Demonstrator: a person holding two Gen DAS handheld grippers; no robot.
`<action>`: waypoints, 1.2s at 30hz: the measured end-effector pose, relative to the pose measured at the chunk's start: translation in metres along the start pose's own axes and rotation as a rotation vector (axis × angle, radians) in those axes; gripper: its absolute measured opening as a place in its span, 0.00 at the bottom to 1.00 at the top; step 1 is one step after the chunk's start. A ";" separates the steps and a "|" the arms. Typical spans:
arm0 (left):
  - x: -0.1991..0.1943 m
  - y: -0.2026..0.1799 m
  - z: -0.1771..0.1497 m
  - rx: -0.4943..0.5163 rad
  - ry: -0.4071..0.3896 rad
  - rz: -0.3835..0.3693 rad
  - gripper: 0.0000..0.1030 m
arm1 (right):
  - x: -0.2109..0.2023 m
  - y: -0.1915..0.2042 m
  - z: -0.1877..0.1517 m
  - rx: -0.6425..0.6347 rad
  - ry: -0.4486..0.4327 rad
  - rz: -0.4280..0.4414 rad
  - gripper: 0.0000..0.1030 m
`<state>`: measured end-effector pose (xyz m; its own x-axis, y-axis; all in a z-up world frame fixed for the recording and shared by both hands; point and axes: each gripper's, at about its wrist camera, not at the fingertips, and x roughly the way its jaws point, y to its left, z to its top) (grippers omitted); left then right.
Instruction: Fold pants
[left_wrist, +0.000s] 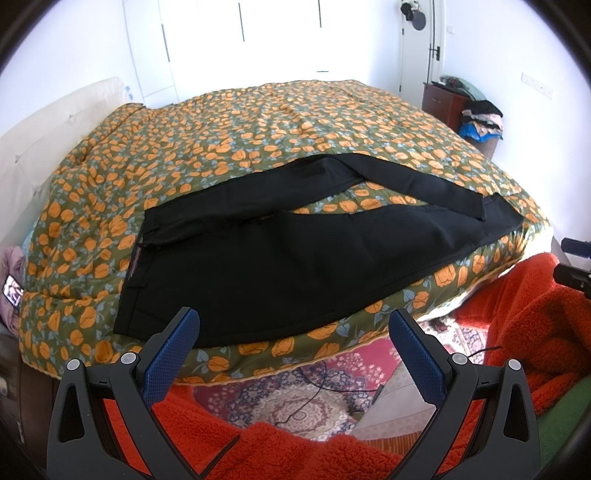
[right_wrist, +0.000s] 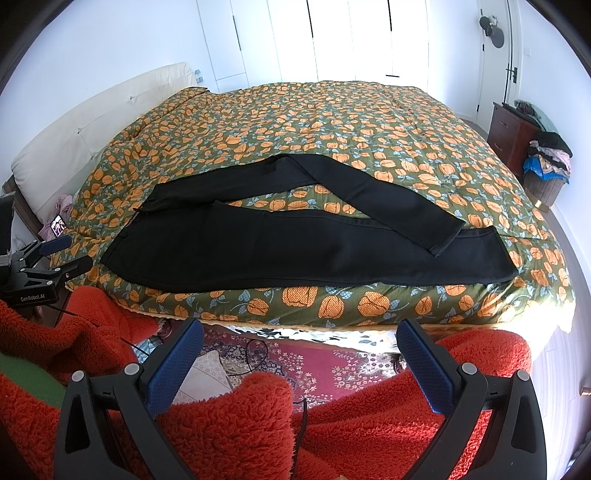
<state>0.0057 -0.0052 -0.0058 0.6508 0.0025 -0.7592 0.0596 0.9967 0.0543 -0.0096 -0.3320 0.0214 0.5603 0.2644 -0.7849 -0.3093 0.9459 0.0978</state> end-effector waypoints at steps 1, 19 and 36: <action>-0.001 0.001 0.000 -0.001 -0.004 -0.001 0.99 | 0.000 -0.001 0.000 0.000 0.000 0.001 1.00; 0.000 0.002 -0.002 0.014 -0.012 -0.011 0.99 | -0.007 -0.004 -0.001 0.011 -0.024 -0.012 1.00; 0.012 0.012 0.005 0.005 -0.019 0.062 0.99 | 0.013 -0.019 0.019 -0.011 0.055 -0.243 1.00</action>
<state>0.0182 0.0064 -0.0110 0.6676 0.0624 -0.7419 0.0224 0.9943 0.1038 0.0182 -0.3431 0.0204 0.5768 0.0183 -0.8167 -0.1789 0.9783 -0.1045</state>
